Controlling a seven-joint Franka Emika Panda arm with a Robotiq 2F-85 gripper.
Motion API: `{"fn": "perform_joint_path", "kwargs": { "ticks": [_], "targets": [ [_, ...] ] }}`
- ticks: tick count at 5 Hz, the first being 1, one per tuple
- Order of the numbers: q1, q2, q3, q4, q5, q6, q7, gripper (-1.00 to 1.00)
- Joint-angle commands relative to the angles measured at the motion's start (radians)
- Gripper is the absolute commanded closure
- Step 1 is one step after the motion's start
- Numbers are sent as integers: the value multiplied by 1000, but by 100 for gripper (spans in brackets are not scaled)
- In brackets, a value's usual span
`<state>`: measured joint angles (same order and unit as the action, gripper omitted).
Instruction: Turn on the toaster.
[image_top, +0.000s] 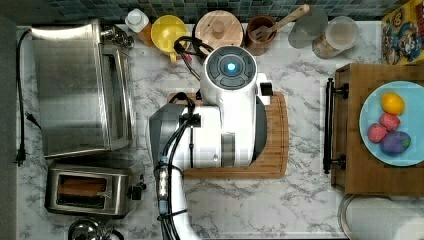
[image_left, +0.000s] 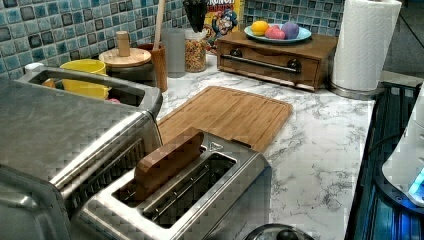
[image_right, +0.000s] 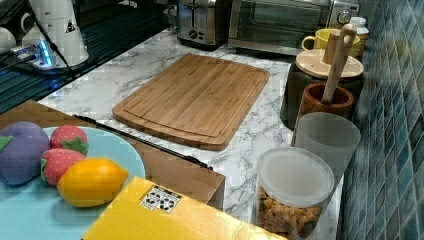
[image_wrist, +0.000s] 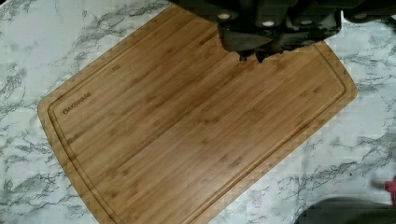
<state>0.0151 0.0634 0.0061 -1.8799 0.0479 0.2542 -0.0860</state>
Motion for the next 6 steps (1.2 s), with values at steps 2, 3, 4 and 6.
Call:
{"fn": "perform_joint_path", "kwargs": {
  "ticks": [2, 3, 4, 6],
  "targets": [
    [9, -52, 14, -79, 38, 48, -67, 100],
    [30, -84, 48, -129, 68, 95, -114, 100],
    [62, -98, 75, -151, 86, 105, -168, 100],
    [111, -163, 158, -234, 120, 125, -218, 100]
  ]
}}
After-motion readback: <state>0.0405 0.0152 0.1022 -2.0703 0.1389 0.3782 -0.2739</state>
